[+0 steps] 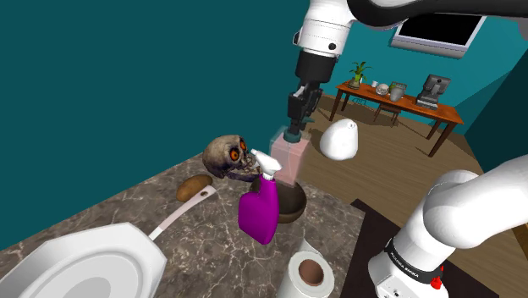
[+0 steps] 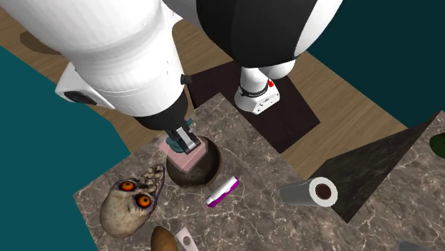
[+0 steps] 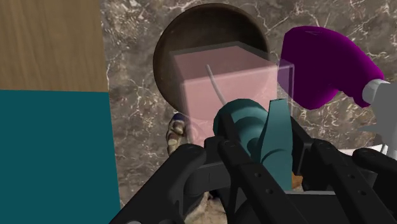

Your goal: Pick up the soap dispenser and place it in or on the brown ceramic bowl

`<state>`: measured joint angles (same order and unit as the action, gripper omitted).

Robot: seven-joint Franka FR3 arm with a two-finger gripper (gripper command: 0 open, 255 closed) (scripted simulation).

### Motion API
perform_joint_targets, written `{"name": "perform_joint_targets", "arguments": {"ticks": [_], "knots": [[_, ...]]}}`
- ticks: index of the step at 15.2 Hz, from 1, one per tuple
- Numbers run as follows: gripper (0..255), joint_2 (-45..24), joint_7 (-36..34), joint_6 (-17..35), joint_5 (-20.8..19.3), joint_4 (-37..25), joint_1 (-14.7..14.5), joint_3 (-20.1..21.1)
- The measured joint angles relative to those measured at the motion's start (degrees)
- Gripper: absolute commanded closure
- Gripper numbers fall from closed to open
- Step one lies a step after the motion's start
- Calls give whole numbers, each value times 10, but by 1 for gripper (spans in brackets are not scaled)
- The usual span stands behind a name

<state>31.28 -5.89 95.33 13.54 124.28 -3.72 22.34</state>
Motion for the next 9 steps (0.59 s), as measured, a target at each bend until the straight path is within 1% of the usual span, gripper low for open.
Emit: {"name": "perform_joint_targets", "arguments": {"ticks": [9], "knots": [[255, 5, 5, 67, 9, 71, -5, 11]]}}
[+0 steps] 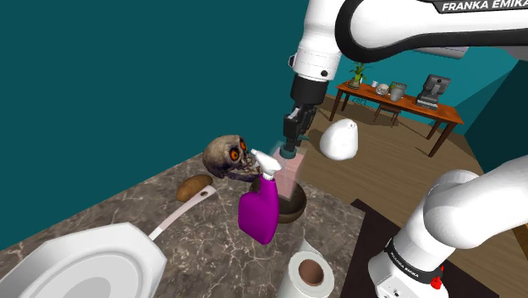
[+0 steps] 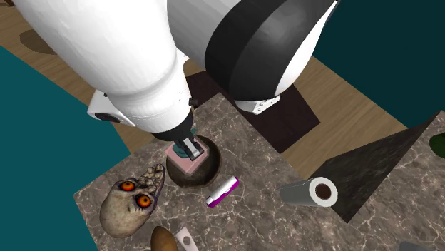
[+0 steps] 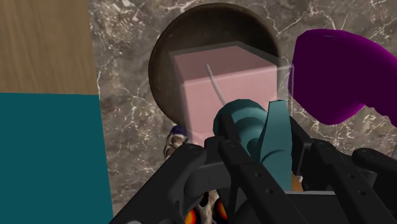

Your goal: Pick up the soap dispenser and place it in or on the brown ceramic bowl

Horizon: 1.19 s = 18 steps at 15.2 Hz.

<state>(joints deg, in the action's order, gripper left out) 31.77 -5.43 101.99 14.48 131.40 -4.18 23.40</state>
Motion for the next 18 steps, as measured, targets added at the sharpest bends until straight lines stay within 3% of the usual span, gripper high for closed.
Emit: {"name": "perform_joint_targets", "arguments": {"ticks": [7, 8, 14, 18], "knots": [[255, 1, 3, 18, 2, 19, -1, 2], [0, 1, 3, 18, 2, 19, -1, 2], [0, 1, 3, 18, 2, 19, -1, 2], [0, 6, 1, -38, -4, -32, 1, -9]]}}
